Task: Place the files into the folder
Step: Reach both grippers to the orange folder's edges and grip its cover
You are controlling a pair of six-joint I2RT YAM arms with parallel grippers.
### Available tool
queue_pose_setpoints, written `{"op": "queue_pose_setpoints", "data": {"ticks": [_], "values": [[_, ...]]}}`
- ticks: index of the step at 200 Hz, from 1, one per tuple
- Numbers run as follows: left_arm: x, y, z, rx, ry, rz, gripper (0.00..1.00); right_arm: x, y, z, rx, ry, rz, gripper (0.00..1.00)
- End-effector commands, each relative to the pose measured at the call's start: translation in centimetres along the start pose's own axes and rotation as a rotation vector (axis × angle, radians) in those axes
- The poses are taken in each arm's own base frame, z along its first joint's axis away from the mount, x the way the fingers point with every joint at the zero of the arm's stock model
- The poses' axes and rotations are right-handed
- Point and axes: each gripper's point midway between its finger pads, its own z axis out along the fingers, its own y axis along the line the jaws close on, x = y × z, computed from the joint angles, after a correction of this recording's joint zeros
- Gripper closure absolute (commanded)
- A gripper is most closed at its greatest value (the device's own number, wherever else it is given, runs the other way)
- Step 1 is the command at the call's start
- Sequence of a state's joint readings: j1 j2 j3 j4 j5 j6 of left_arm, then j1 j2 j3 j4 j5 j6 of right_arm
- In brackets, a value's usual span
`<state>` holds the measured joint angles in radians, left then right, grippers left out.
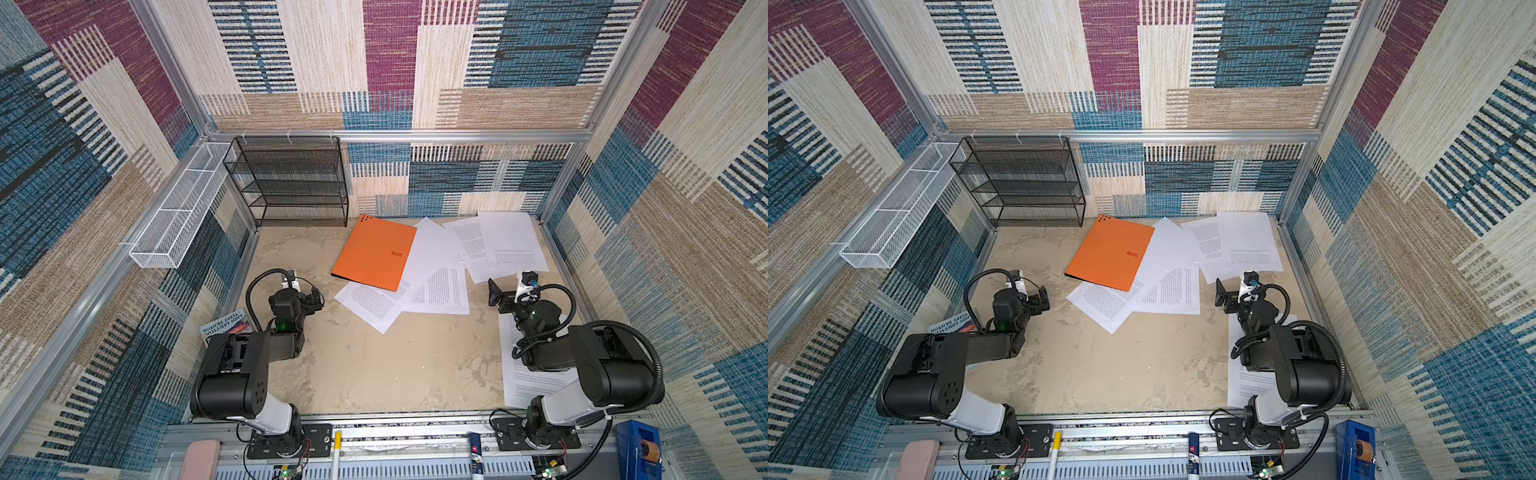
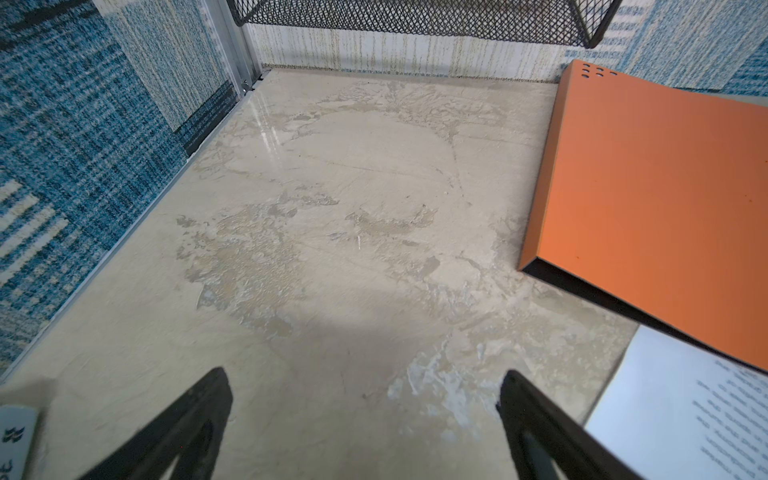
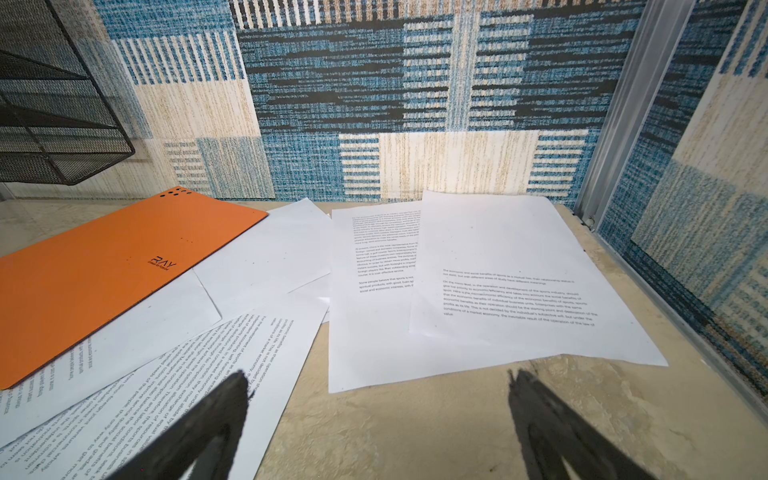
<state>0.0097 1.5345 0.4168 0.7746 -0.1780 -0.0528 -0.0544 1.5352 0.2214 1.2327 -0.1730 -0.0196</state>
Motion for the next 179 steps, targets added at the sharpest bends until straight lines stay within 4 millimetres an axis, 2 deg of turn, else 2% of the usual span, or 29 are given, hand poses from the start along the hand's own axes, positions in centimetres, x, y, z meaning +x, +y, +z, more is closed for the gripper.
{"op": "queue_pose_setpoints", "data": {"ticks": [1, 15, 23, 25, 37, 47, 57, 69, 78, 93, 111, 121, 136, 141, 163, 179], "values": [[-1.3, 0.0, -0.1, 0.007, -0.045, 0.003, 0.01, -0.8, 0.0, 0.0, 0.004, -0.030, -0.010, 0.00], [-3.7, -0.2, -1.6, -0.039, -0.093, 0.041, 0.00, -2.0, -1.5, -0.1, 0.103, -0.046, 0.019, 0.01], [-6.1, -0.6, -3.5, -0.090, -0.126, 0.076, 0.00, -2.7, -3.0, -0.2, 0.195, -0.011, 0.072, 0.00], [-6.1, -0.7, -3.9, -0.104, -0.111, 0.080, 0.01, -3.2, -3.4, -0.3, 0.222, -0.013, 0.091, 0.00], [-8.0, 0.1, -6.1, -0.171, -0.112, -0.052, 0.00, -4.5, -5.3, -0.9, 0.346, 0.005, 0.237, 0.00], [-7.8, 0.3, -7.2, -0.158, -0.062, -0.212, 0.00, -4.9, -6.0, -1.3, 0.405, 0.040, 0.362, 0.00], [-6.8, -0.6, -8.1, -0.100, 0.033, -0.233, 0.01, -4.9, -5.7, -1.1, 0.387, 0.059, 0.407, 0.00], [-6.0, -1.5, -8.4, -0.050, 0.069, -0.293, 0.00, -2.9, -7.6, -1.9, 0.542, 0.093, 0.612, 0.00], [-6.0, -2.2, -8.4, -0.012, 0.087, -0.327, 0.01, -2.7, -7.2, -1.5, 0.515, 0.129, 0.643, 0.00], [-6.7, -3.7, -7.7, 0.060, 0.140, -0.328, 0.00, -2.9, -3.8, 0.8, 0.312, 0.204, 0.660, 0.00], [-6.8, -5.1, -5.8, 0.083, 0.233, -0.277, 0.00, -2.0, 1.0, 2.9, 0.179, 0.303, 0.651, 0.00], [-6.3, -5.7, -4.4, 0.100, 0.287, -0.270, 0.01, -1.9, 4.1, 3.7, 0.119, 0.334, 0.622, 0.00], [-6.4, -7.4, -2.2, 0.190, 0.335, -0.290, 0.03, -1.5, 8.5, 4.8, -0.001, 0.382, 0.615, 0.00], [-6.7, -7.8, -1.5, 0.214, 0.350, -0.294, 0.04, -1.2, 9.8, 5.2, -0.035, 0.407, 0.621, 0.00], [-4.9, -9.4, 2.5, 0.278, 0.488, -0.288, 0.10, 0.1, 15.6, 6.8, -0.190, 0.492, 0.607, 0.00], [-5.1, -10.9, 4.9, 0.354, 0.539, -0.251, 0.17, 1.0, 19.7, 7.9, -0.292, 0.550, 0.573, 0.00]]}}
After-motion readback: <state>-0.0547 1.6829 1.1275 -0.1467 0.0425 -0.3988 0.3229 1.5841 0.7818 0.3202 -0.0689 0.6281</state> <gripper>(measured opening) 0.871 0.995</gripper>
